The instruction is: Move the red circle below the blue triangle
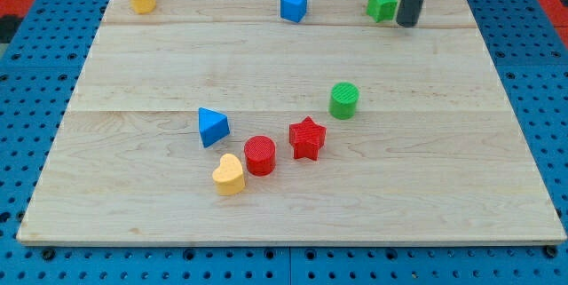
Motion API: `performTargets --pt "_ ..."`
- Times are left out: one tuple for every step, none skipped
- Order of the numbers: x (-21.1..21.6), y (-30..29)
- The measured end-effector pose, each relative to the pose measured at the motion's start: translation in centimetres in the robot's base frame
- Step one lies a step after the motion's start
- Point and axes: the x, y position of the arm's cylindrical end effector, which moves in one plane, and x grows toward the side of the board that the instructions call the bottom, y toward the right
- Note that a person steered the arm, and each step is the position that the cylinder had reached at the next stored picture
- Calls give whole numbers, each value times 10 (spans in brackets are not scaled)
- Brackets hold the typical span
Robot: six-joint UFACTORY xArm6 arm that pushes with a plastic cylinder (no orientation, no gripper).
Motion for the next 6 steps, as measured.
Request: performTargets --pt "36 20" --pt "71 34" --pt "99 32" --pt "139 -12" --pt "191 -32" --pt "227 -122"
